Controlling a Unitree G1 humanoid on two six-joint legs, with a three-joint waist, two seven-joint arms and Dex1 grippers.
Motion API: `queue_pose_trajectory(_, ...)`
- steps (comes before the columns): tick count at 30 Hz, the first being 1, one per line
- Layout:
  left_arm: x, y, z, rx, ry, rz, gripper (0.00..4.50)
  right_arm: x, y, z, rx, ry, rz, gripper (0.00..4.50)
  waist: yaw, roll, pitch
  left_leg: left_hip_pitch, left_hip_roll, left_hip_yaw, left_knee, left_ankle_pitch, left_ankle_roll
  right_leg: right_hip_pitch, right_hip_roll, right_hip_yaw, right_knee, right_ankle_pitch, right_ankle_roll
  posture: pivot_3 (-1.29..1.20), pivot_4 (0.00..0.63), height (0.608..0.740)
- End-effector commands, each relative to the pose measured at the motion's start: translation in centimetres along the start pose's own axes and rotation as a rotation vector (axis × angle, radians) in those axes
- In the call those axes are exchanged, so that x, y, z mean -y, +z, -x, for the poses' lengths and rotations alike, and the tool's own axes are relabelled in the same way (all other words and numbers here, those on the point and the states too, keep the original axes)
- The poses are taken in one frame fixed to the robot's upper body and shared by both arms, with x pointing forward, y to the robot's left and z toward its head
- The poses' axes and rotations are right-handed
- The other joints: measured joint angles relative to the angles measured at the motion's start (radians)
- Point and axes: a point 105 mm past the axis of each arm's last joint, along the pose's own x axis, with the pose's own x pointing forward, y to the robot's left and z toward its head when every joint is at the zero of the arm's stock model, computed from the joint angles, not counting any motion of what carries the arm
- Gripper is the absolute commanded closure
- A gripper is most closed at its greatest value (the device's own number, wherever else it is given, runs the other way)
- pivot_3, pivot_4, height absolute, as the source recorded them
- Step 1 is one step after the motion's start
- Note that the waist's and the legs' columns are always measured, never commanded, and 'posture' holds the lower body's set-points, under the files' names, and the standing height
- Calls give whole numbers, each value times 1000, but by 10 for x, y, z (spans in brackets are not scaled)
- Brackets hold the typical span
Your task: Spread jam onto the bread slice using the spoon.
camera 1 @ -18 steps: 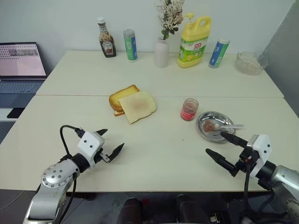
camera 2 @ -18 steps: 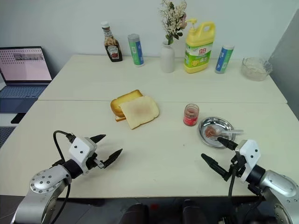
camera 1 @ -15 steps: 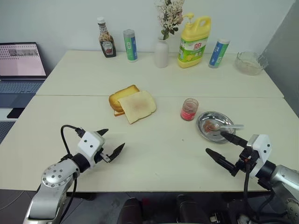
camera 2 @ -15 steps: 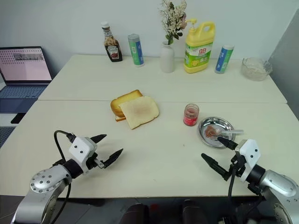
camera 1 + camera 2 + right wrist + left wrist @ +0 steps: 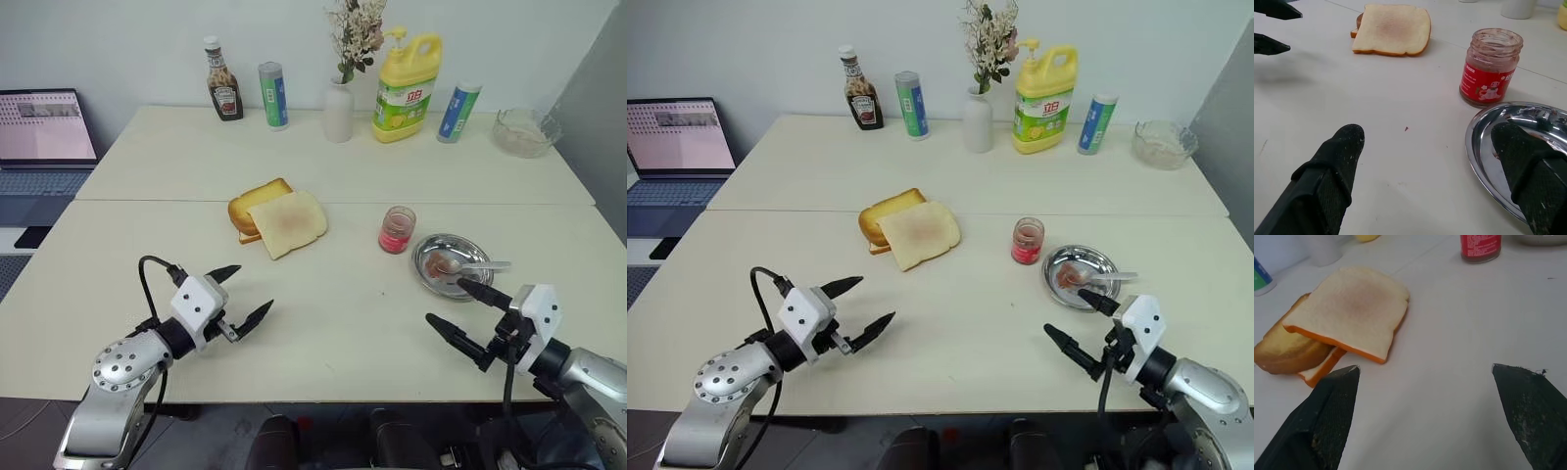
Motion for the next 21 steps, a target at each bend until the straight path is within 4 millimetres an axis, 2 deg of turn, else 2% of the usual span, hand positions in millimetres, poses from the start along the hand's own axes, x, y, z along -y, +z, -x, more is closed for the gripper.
queue_pose_trajectory(1,-4,8,1,24,-11,-54,0,-2,6,1,19,9,30,27,0,0,0,0,0,0,0,0,0,0,0,0,0,0,0,0,150,740)
queue_pose_trajectory(5,-3,12,-1,60,-44,-46,0,-5,8,-1,25,8,24,27,0,0,0,0,0,0,0,0,0,0,0,0,0,0,0,0,150,740)
queue_pose_trajectory(11,-7,10,-16,59,2,140,0,-13,23,-6,44,39,13,27,0,0,0,0,0,0,0,0,0,0,0,-1,0,1,2,0,150,740)
queue_pose_trajectory(15,-22,4,-29,33,107,311,0,-27,44,-15,62,108,57,27,0,0,0,0,0,0,0,0,0,0,1,-3,0,1,2,0,150,740)
queue_pose_trajectory(21,-42,-3,-42,5,209,532,0,-30,65,-29,55,116,116,27,-1,-2,0,0,0,-1,1,0,0,0,1,-4,1,2,3,0,150,740)
